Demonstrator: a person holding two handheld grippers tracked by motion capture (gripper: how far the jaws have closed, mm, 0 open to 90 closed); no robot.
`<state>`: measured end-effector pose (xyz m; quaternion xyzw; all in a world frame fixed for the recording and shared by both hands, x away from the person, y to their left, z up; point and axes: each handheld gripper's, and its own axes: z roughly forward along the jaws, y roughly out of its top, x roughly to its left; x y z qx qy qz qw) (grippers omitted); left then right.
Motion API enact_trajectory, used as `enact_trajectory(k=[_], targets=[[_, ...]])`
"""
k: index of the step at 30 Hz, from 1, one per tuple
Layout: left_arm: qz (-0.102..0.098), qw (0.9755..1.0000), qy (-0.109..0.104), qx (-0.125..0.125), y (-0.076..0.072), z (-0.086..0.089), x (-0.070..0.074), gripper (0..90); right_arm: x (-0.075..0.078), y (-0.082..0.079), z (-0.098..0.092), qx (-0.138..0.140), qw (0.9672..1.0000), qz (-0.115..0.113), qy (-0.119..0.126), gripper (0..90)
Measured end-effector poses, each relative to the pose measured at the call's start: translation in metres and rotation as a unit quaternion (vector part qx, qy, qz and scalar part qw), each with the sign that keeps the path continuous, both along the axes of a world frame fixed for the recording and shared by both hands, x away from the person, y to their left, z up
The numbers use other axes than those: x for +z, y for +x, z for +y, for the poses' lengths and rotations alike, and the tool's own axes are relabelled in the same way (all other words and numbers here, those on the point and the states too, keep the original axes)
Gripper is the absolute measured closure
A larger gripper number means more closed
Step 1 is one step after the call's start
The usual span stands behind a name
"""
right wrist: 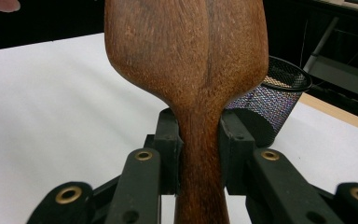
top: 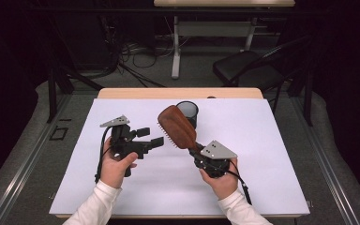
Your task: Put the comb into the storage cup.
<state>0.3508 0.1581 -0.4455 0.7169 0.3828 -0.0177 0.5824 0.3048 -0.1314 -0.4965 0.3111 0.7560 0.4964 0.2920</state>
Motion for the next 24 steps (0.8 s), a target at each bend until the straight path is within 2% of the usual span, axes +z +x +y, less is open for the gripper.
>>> enact_trajectory(k=[24], targets=[[0.013,0.9999,0.0,0.0,0.018,-0.023,0.011,8.9,0.0,-0.003,0.003,0.003,1.0,-0.006,-0.002,72.4]])
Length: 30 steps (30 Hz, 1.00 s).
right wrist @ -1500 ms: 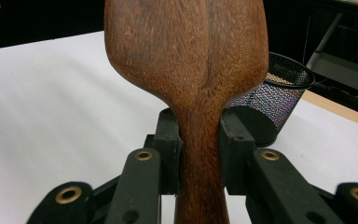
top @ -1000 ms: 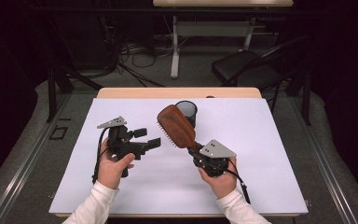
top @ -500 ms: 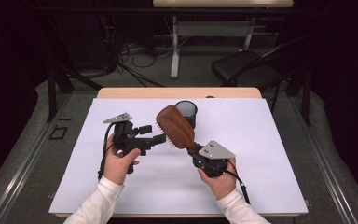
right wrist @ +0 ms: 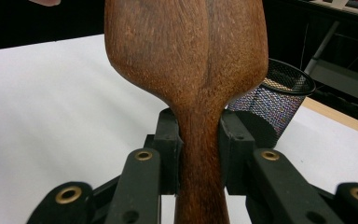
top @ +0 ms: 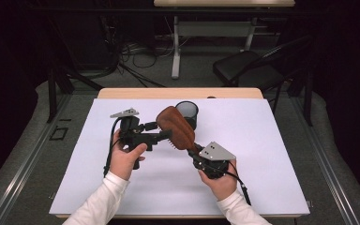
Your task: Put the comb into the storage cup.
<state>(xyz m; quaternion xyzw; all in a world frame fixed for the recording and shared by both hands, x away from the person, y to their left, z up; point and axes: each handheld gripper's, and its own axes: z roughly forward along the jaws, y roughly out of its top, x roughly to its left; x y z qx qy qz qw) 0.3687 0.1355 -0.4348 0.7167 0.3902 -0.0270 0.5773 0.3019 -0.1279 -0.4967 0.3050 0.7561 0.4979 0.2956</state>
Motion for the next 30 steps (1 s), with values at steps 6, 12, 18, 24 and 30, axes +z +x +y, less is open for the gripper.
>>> enact_trajectory(k=[6,12,18,24,30], targets=[[0.006,1.0,-0.001,-0.004,0.003,-0.005,0.002,8.9,0.0,0.0,0.0,0.0,1.0,0.0,0.001,72.4],[0.009,0.9999,0.003,-0.006,0.006,-0.009,0.003,8.9,0.0,0.0,0.0,0.001,1.0,-0.003,0.002,72.4],[0.011,0.9999,0.005,-0.011,0.009,-0.015,0.004,8.9,0.001,-0.001,0.0,0.0,1.0,-0.003,0.004,72.3],[0.009,0.9998,0.009,-0.017,0.01,-0.02,0.005,10.0,0.001,-0.001,0.0,0.0,1.0,-0.005,0.007,72.4],[0.011,0.9997,0.011,-0.016,0.012,-0.023,0.004,10.6,0.001,-0.002,0.0,0.0,1.0,-0.005,0.004,72.3]])
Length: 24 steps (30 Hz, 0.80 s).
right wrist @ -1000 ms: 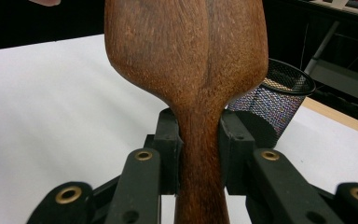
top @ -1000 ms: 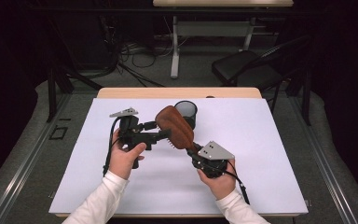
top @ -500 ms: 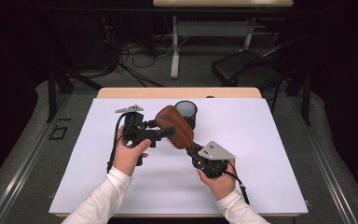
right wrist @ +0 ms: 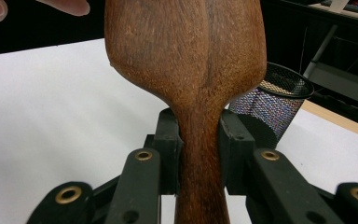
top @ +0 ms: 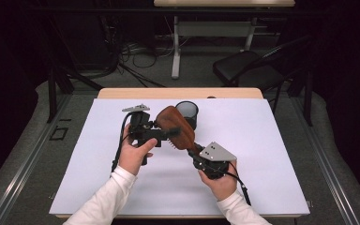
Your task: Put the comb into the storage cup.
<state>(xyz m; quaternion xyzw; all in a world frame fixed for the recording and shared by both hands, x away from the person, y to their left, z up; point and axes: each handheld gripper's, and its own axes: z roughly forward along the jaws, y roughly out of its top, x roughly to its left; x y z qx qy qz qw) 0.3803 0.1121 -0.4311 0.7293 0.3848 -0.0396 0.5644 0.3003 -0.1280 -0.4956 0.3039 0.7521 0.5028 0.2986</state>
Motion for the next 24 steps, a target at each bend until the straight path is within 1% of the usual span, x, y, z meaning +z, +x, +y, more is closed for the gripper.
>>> enact_trajectory(k=[4,5,7,12,17,24], targets=[[0.004,1.0,-0.002,-0.001,0.0021,-0.0018,-0.0012,13.7,0.0007,-0.0006,0.0,0.0,1.0,-0.001,0.0,72.3],[0.009,0.9999,-0.007,0.002,0.0025,-0.0026,-0.0015,15.0,0.0012,-0.0011,-0.0003,0.0,1.0,-0.003,0.001,72.3],[0.011,0.9999,-0.01,0.004,0.0025,-0.0029,-0.0015,15.5,0.0017,-0.0015,-0.0007,-0.001,1.0,-0.005,0.001,72.3],[0.01,0.9999,-0.011,0.004,0.0025,-0.0043,-0.001,15.7,0.0025,-0.0019,-0.0016,-0.002,1.0,-0.006,0.004,72.3],[0.015,0.9998,-0.012,0.007,0.005,-0.0048,-0.0025,16.0,0.0019,-0.0011,-0.001,-0.002,1.0,-0.006,0.003,72.3],[0.015,0.9997,-0.016,0.008,0.0058,-0.0044,-0.0024,18.8,0.0016,-0.0013,-0.0006,0.0,1.0,-0.005,0.003,72.3]])
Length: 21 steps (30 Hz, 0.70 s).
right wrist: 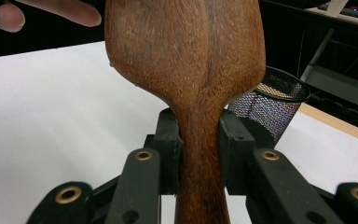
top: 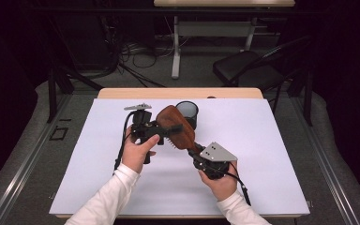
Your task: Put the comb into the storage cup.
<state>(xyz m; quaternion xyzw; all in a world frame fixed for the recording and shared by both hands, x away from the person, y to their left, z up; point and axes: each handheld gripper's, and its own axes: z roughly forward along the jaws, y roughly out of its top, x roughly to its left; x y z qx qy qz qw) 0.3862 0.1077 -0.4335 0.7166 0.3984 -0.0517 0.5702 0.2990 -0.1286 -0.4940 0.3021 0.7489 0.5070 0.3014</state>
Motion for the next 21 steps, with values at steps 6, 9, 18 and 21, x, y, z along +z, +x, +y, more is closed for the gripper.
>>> enact_trajectory(k=[6,9,18,21], targets=[[0.005,1.0,-0.003,0.005,0.0008,-0.0006,0.0002,21.2,0.0001,-0.0004,0.0003,0.0,1.0,0.0,-0.002,72.3],[0.007,0.9999,-0.004,0.006,0.0017,-0.0007,-0.0002,21.4,-0.0004,-0.0004,0.0005,0.0,1.0,0.0,-0.002,72.3],[0.012,0.9998,-0.013,0.008,0.0029,-0.0003,-0.0001,25.6,-0.0002,-0.0007,0.0002,-0.001,1.0,-0.004,-0.001,72.3],[0.016,0.9997,-0.016,0.008,0.0029,-0.0002,0.0001,25.9,-0.0002,-0.0008,0.0001,-0.001,1.0,-0.004,0.001,72.3]])
